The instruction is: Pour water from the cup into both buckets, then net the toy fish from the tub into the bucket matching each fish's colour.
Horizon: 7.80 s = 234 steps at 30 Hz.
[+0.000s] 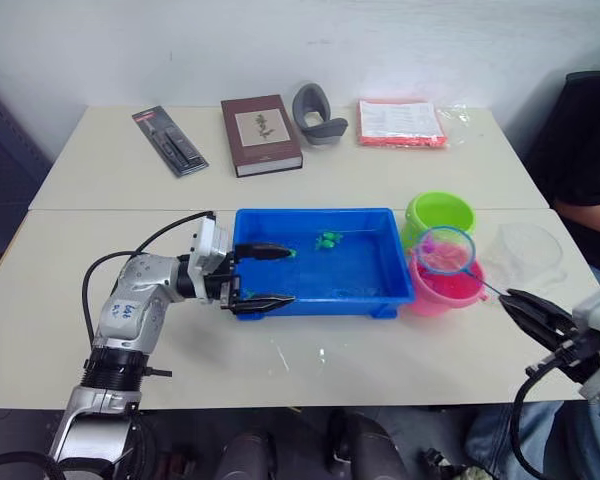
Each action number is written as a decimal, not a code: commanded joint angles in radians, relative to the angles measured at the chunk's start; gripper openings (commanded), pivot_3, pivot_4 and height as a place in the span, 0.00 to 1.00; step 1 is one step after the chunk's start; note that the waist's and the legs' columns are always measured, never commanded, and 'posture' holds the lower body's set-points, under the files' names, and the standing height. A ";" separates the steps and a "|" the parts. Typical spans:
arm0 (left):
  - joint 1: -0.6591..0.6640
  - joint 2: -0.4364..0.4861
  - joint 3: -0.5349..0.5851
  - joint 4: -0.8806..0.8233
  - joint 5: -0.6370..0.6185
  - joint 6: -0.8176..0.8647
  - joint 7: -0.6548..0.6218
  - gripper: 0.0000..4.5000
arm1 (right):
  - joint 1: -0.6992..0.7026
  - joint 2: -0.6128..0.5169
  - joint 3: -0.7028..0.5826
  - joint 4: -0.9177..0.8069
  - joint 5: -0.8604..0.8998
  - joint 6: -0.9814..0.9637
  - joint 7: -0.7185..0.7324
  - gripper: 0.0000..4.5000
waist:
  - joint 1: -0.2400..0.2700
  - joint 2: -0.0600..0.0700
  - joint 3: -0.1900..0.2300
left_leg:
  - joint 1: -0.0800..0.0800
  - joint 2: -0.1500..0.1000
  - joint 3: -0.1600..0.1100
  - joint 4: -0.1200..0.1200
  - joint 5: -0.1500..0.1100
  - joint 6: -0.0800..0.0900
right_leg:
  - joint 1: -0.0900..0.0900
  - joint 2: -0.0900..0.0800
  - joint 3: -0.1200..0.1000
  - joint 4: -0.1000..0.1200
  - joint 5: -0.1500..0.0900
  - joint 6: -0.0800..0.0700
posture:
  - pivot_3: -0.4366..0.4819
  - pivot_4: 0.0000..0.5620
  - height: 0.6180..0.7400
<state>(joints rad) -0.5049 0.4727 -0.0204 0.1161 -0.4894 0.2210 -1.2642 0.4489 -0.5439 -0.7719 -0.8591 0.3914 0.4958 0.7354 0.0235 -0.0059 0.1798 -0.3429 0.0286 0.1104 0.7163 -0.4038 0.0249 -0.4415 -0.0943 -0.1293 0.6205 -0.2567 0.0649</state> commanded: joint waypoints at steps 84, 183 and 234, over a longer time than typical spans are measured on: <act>0.075 0.228 0.206 0.241 0.050 -0.176 0.011 0.99 | -1.049 -0.122 0.927 0.533 0.330 0.621 -0.520 0.00 | -0.027 0.000 0.000 | -0.004 0.002 0.004 -0.001 -0.001 0.001 | -0.005 -0.005 -0.003 0.000 0.000 0.000 | 0.48 0.27 1.00; -0.105 0.000 0.027 0.135 0.025 -0.041 -0.032 0.99 | 0.117 -0.236 0.125 0.485 -1.067 -1.092 -0.576 0.00 | -0.004 0.000 0.000 | 0.008 0.001 0.013 -0.001 0.000 -0.001 | -0.002 0.003 0.018 0.001 0.000 0.000 | 0.48 0.27 1.00; -0.083 0.000 0.044 0.153 0.030 -0.092 -0.017 0.99 | -0.525 -0.482 0.587 0.943 -0.997 -0.975 -0.546 0.00 | -0.024 0.001 0.000 | 0.007 0.002 0.011 -0.001 0.001 -0.001 | -0.002 -0.001 0.015 0.005 0.000 0.000 | 0.48 0.27 1.00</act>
<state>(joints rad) -0.5915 0.4647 0.0018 0.2868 -0.4548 0.1430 -1.2817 -0.0719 -1.0057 -0.1738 0.0799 -0.5845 -0.4590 0.2209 -0.0001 -0.0049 0.1798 -0.3357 0.0299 0.1218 0.7154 -0.4029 0.0243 -0.4435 -0.0952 -0.1145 0.6259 -0.2568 0.0650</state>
